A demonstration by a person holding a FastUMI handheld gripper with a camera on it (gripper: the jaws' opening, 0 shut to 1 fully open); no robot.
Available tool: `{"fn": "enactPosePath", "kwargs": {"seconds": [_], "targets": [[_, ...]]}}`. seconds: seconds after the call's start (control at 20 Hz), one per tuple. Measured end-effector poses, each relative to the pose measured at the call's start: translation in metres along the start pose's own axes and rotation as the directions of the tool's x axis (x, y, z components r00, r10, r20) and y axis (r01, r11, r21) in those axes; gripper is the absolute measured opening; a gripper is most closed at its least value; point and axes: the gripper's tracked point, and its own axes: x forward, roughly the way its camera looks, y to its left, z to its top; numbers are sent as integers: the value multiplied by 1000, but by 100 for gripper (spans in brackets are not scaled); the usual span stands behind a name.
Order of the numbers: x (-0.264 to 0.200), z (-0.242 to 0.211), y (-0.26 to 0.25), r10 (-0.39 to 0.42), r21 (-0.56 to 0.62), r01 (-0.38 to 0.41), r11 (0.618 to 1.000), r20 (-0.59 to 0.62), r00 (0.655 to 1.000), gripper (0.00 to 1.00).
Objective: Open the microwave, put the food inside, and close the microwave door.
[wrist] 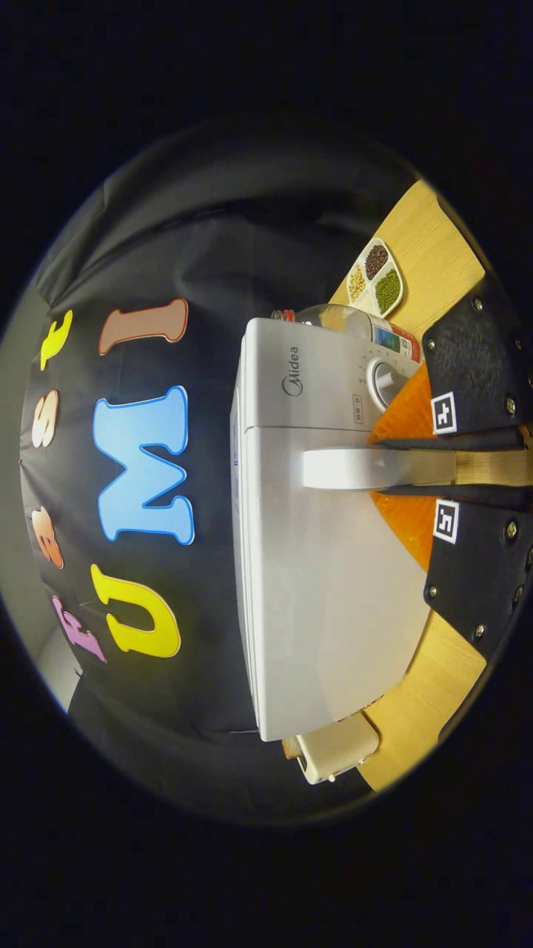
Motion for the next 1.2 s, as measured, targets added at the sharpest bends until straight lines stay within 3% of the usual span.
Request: {"fn": "enactPosePath", "kwargs": {"seconds": [0.05,0.3,0.45,0.8,1.2], "targets": [[6,-3,0,5,-2,-5,1000,2,1000,10],[-7,-6,3,46,28,-46,999,-1,999,10],[-42,-14,15,76,-36,-76,996,-10,997,9],[-125,-32,60,203,-33,-204,978,-35,979,9],[-198,-48,136,357,10,-357,934,-28,934,9]]}}
